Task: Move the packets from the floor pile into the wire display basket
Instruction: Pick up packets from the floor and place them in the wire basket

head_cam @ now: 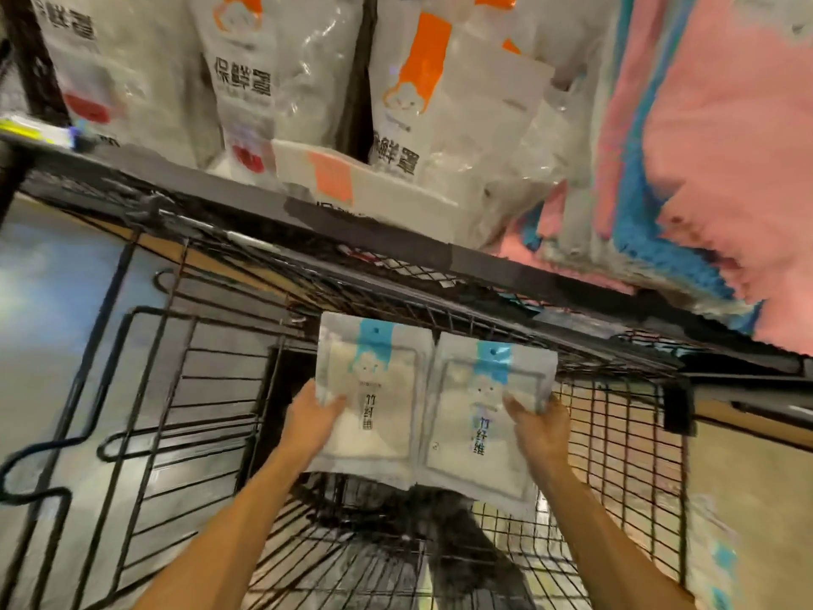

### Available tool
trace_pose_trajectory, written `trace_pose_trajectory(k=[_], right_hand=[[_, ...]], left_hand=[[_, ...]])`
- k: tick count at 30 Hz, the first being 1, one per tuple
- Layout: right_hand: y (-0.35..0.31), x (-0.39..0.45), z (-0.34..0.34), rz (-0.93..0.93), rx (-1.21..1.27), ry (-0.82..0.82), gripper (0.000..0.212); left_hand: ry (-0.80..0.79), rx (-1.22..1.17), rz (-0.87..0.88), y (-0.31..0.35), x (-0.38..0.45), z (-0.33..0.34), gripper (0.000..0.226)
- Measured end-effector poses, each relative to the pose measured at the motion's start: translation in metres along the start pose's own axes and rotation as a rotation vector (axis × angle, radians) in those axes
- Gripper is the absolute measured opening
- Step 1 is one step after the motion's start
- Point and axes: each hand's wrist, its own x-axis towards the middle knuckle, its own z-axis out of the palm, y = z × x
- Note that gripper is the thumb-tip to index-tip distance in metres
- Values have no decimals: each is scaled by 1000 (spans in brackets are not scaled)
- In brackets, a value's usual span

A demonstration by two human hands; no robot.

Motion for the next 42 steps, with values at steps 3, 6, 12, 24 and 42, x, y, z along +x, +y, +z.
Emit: trace_pose_trajectory(k=[3, 6, 12, 24, 42], right_hand=[[2, 3, 12, -53, -109, 62, 52], [11, 8, 20, -135, -147, 54, 68], [20, 0, 27, -302, -708, 139, 80], [-6, -30, -41, -606, -1076, 28, 77], [-67, -166, -162, -862, -990, 157, 72]], left_hand=[[123, 186, 109, 1, 6, 11, 65], [166, 582, 229, -5, 10, 20, 75], [103, 1200, 287, -8, 15, 25, 68], [304, 1154, 460, 11, -54, 5, 65], [518, 979, 658, 81, -246, -44, 62]])
